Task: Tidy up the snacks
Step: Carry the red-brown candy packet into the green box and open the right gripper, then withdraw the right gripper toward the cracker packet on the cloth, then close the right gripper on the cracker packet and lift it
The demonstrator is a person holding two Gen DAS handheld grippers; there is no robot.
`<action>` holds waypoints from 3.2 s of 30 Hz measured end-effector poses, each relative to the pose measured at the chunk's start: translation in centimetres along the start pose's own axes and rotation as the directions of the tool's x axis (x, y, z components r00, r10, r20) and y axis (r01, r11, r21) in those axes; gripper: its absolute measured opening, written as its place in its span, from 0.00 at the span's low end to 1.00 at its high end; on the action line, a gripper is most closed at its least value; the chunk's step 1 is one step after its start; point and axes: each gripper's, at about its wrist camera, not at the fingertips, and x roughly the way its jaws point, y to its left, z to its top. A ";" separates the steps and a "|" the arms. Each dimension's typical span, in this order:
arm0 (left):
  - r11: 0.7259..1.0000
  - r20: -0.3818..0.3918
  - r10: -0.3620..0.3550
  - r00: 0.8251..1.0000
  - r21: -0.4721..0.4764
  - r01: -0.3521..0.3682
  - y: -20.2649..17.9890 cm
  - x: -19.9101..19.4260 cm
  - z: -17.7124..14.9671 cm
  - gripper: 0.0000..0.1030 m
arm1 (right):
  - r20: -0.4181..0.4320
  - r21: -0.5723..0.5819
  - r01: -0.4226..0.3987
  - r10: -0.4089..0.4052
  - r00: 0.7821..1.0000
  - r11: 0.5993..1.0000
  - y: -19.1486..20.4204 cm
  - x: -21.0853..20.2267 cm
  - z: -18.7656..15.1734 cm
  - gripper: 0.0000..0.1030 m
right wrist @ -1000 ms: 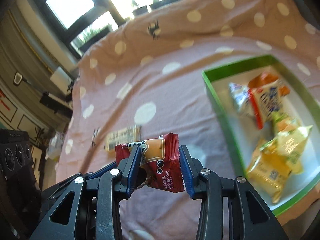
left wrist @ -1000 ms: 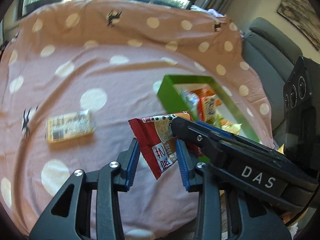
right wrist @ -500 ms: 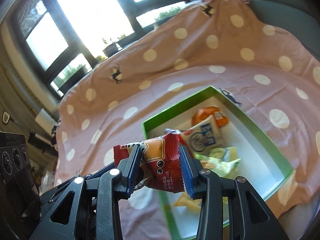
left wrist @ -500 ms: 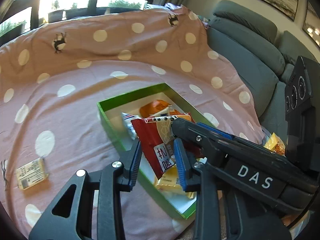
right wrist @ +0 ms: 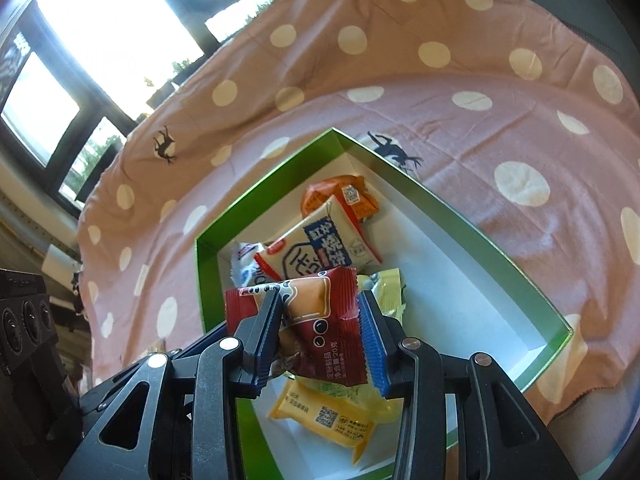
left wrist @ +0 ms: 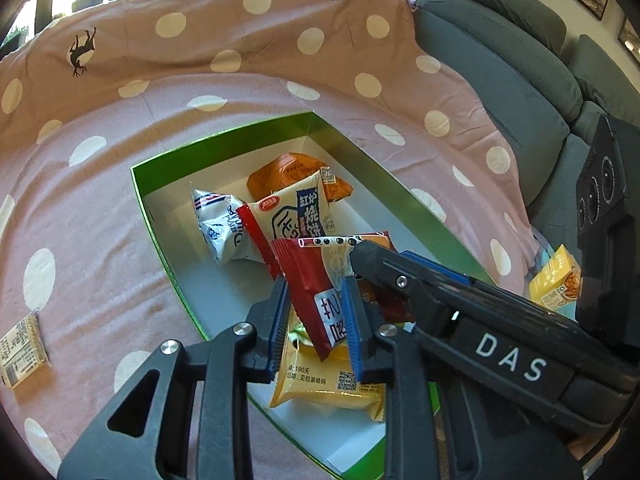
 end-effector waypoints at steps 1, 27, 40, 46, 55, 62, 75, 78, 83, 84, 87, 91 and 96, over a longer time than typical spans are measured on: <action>1.000 -0.005 0.001 1.000 -0.001 -0.001 0.0 0.2 0.0 0.23 | -0.006 0.003 0.000 0.000 1.000 1.000 -0.1 0.3 0.0 0.41; 1.000 -0.049 0.004 0.999 -0.028 -0.005 1.3 0.5 -0.7 0.25 | -0.038 -0.003 0.115 -0.115 0.993 0.993 -0.1 1.7 -0.8 0.47; 0.979 0.138 0.140 0.980 -0.165 -0.116 8.6 -10.4 -2.6 0.72 | 0.094 -0.169 0.111 -0.096 0.991 0.979 7.1 -2.7 -2.1 0.77; 0.930 0.180 0.281 0.943 -0.293 -0.221 14.4 -15.2 -5.2 0.87 | 0.091 -0.293 0.094 -0.070 0.993 0.951 12.2 -2.6 -3.8 0.78; 0.818 0.103 0.412 0.905 -0.479 -0.318 22.7 -17.6 -9.9 0.88 | 0.016 -0.463 -0.026 0.037 0.999 0.886 20.5 0.4 -7.5 0.86; 0.770 0.030 0.395 0.918 -0.556 -0.313 26.7 -15.7 -12.4 0.88 | -0.153 -0.496 -0.188 0.127 0.980 0.848 24.8 4.5 -9.6 0.86; 0.798 -0.022 0.282 0.959 -0.550 -0.247 28.6 -10.4 -12.2 0.73 | -0.407 -0.341 -0.306 0.153 0.900 0.889 25.8 14.5 -9.9 0.86; 0.806 -0.016 0.288 0.958 -0.537 -0.251 28.6 -9.9 -12.0 0.67 | -0.426 -0.344 -0.287 0.124 0.896 0.894 25.7 16.5 -10.2 0.83; 0.821 0.004 0.253 0.967 -0.531 -0.212 28.7 -9.3 -11.7 0.47 | -0.414 -0.385 -0.263 0.089 0.906 0.884 25.8 18.1 -11.0 0.64; 0.817 0.004 0.249 0.968 -0.538 -0.208 28.8 -9.3 -11.8 0.48 | -0.410 -0.392 -0.273 0.099 0.907 0.878 26.0 18.0 -11.1 0.58; 0.822 0.006 0.254 0.967 -0.528 -0.213 28.4 -9.5 -11.8 0.47 | -0.411 -0.377 -0.275 0.107 0.906 0.884 25.8 18.1 -11.2 0.57; 0.821 0.012 0.256 0.967 -0.530 -0.211 27.4 -10.6 -12.3 0.47 | -0.407 -0.380 -0.274 0.106 0.907 0.883 25.7 17.2 -11.5 0.57; 0.829 0.050 0.282 0.958 -0.516 -0.217 25.0 -12.8 -12.6 0.45 | -0.372 -0.377 -0.284 0.137 0.918 0.881 25.5 14.1 -11.7 0.57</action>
